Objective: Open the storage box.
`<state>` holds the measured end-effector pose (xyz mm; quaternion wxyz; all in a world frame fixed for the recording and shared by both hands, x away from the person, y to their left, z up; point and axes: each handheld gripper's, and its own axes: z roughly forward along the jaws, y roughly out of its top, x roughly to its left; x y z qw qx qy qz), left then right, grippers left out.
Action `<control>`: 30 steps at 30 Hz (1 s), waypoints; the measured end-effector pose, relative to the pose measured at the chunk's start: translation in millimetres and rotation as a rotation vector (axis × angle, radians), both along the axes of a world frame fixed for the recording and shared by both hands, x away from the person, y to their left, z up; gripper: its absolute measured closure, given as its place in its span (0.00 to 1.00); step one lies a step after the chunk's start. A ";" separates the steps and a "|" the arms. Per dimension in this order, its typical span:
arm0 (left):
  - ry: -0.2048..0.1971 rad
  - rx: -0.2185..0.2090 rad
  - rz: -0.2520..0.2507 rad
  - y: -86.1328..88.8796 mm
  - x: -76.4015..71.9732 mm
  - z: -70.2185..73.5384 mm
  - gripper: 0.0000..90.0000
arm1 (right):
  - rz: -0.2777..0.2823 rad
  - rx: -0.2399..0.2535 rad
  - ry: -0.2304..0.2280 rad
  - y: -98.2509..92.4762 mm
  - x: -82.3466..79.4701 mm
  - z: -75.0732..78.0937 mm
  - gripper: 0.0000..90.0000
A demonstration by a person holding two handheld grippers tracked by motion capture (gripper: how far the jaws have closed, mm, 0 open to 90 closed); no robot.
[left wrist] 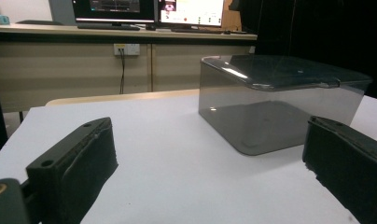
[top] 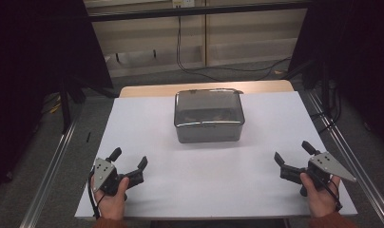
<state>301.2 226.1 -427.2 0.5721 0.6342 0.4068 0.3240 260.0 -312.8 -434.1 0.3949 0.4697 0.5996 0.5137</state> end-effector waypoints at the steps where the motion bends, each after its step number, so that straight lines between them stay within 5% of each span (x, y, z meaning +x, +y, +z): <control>1: 0.000 0.000 0.000 0.0 0.0 0.0 0.03 | 0.003 0.001 0.000 0.3 0.1 -0.2 0.00; 14: 0.034 -0.005 0.003 -2.0 -0.7 -1.0 0.03 | 0.069 -0.005 0.021 18.3 7.8 -2.6 0.00; 30: 0.024 -0.019 0.007 -3.4 -2.9 -1.2 0.03 | 0.141 0.010 0.034 43.9 22.6 -1.2 0.00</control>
